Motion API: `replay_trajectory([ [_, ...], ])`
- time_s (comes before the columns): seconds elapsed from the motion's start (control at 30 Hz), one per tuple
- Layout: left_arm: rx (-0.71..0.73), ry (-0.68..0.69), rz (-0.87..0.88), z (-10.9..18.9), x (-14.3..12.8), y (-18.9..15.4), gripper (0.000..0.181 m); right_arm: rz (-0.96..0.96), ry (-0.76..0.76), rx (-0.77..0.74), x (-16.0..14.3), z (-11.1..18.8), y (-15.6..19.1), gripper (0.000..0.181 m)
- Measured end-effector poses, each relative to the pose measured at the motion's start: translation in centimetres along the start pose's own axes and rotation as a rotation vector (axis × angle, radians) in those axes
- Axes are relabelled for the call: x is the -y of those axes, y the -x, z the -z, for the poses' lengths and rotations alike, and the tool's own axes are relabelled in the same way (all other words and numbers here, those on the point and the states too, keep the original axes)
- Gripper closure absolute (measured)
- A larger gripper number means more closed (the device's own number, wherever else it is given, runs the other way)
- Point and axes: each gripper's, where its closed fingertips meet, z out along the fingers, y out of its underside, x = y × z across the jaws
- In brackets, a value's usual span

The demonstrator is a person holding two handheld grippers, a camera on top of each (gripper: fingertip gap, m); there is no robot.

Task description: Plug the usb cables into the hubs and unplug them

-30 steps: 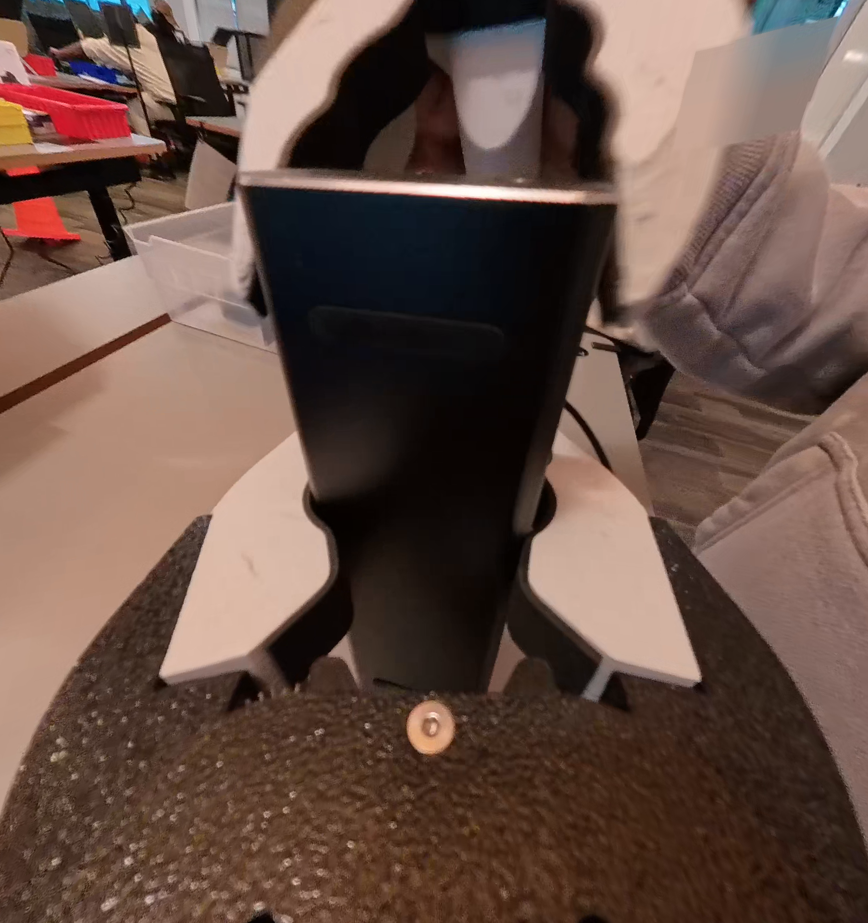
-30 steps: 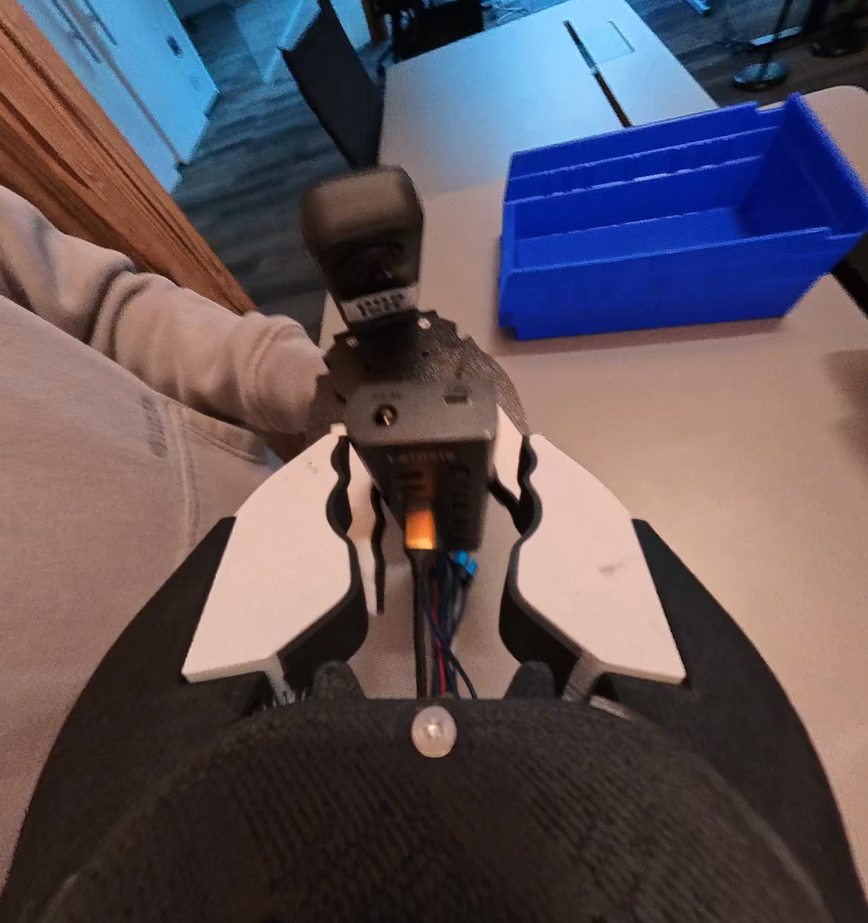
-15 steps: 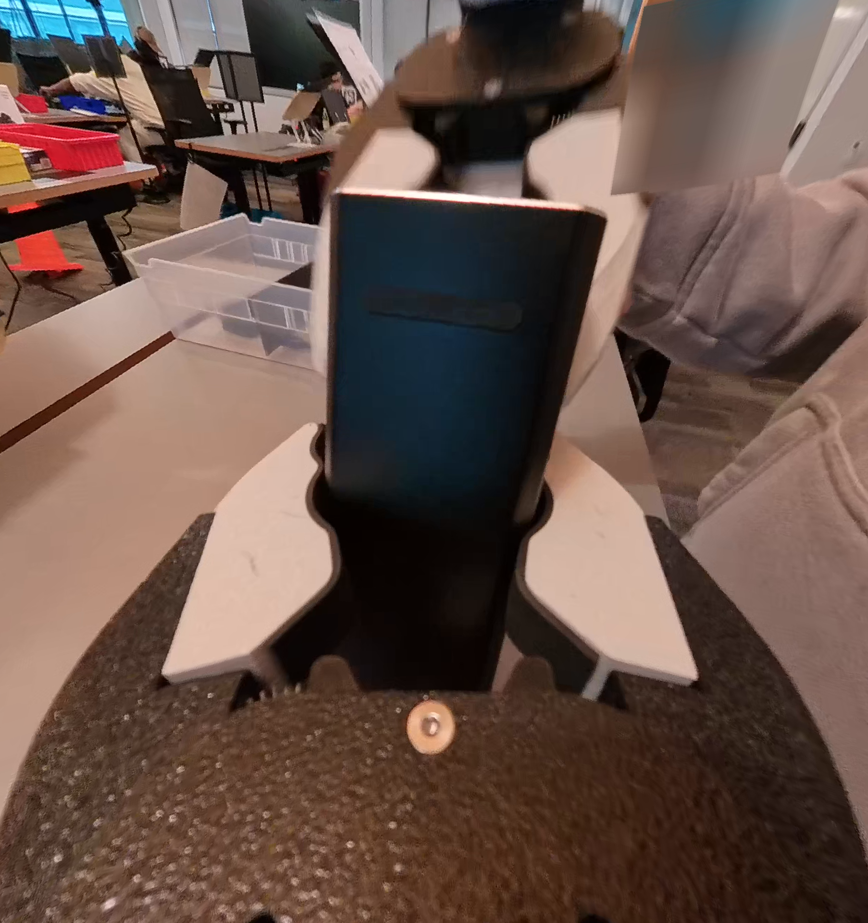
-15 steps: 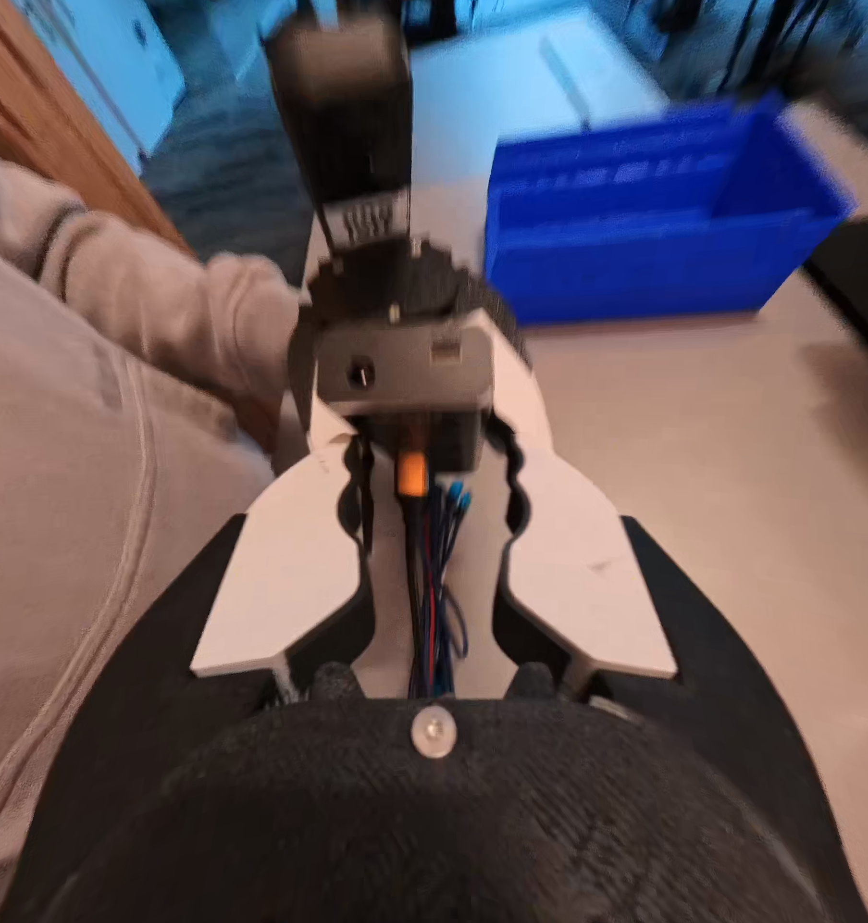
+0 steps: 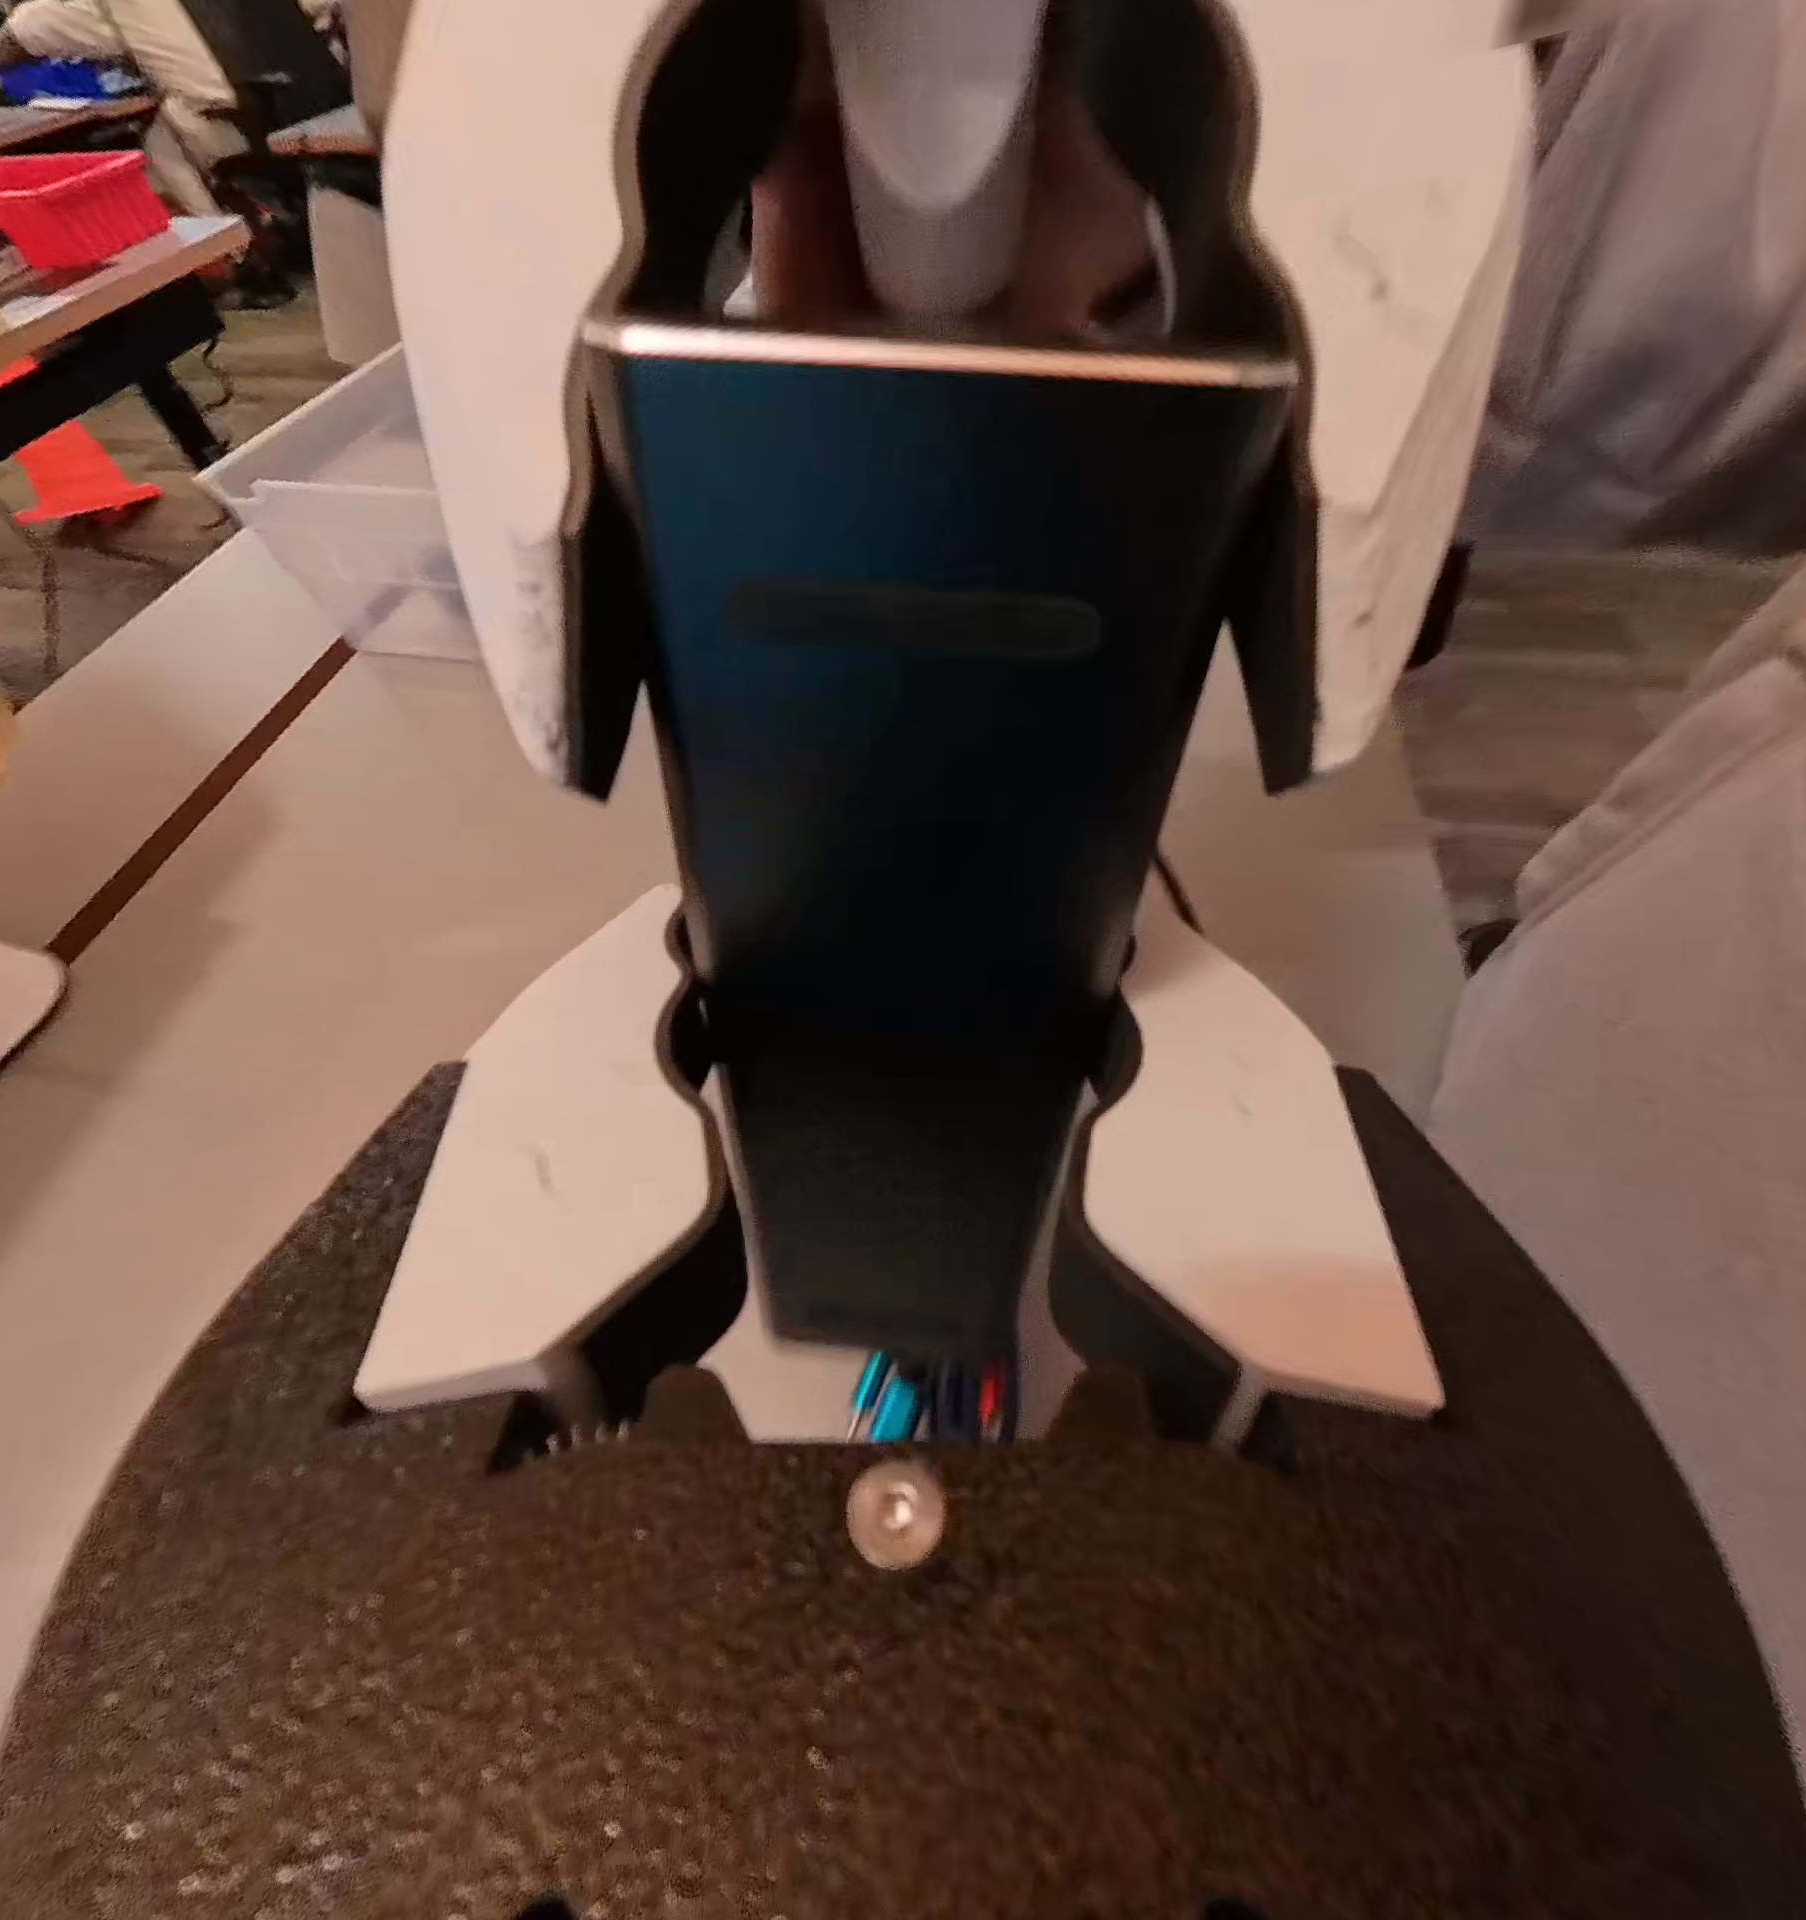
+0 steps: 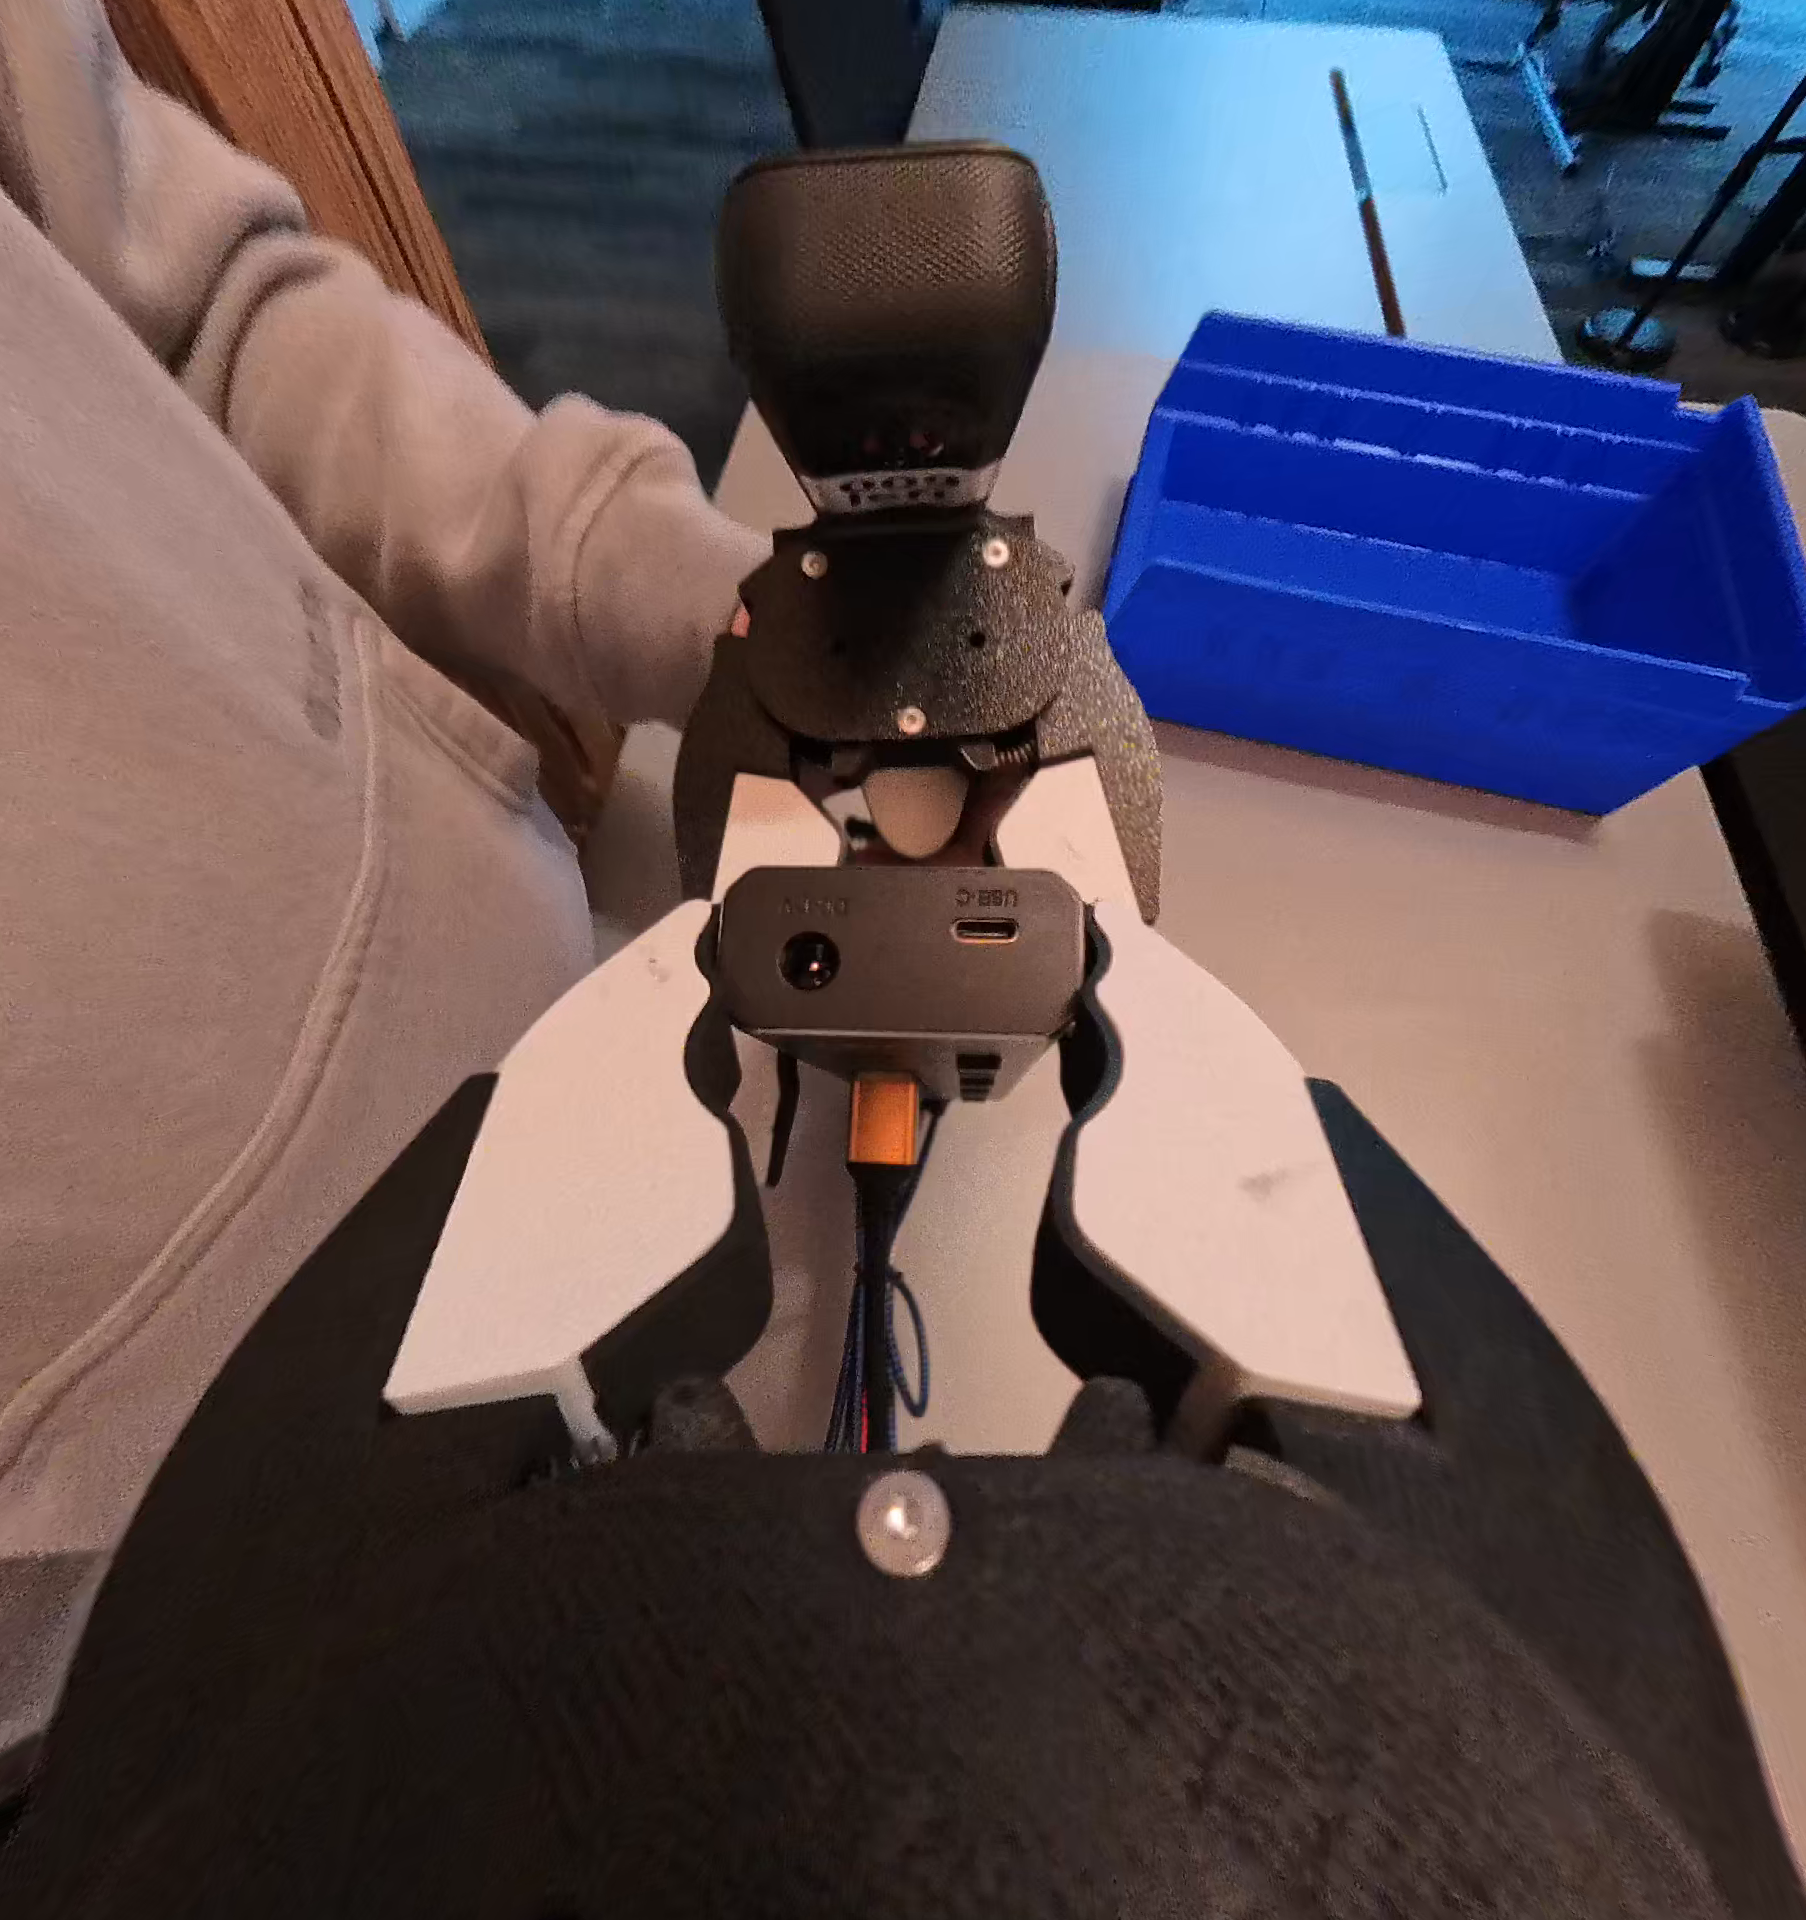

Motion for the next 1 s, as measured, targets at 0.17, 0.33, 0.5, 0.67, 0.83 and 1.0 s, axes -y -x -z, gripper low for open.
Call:
replay_trajectory([
  [0.17,-0.002,0.024,0.015,0.4,-0.4,0.2,0.121,0.014,0.037,0.011,-0.1,0.0,-0.2,0.120],
  [0.33,0.007,-0.006,0.042,0.0,-0.5,0.2,0.121,0.003,0.033,0.022,-0.2,-0.4,-0.4,0.120],
  [0.5,0.008,-0.094,0.077,-0.5,0.4,-0.2,0.121,-0.017,-0.019,0.053,0.3,-0.2,-0.2,0.120],
  [0.67,0.003,-0.137,0.081,-1.1,1.1,-0.2,0.121,-0.041,-0.042,0.053,0.5,0.1,-0.3,0.120],
  [0.83,0.003,-0.112,0.082,-1.6,0.8,0.0,0.119,-0.052,-0.024,0.031,0.1,0.1,-0.6,0.121],
  [1.0,0.012,-0.110,0.072,-1.4,0.4,0.3,0.121,-0.059,-0.012,0.018,-0.2,0.3,-0.7,0.120],
])
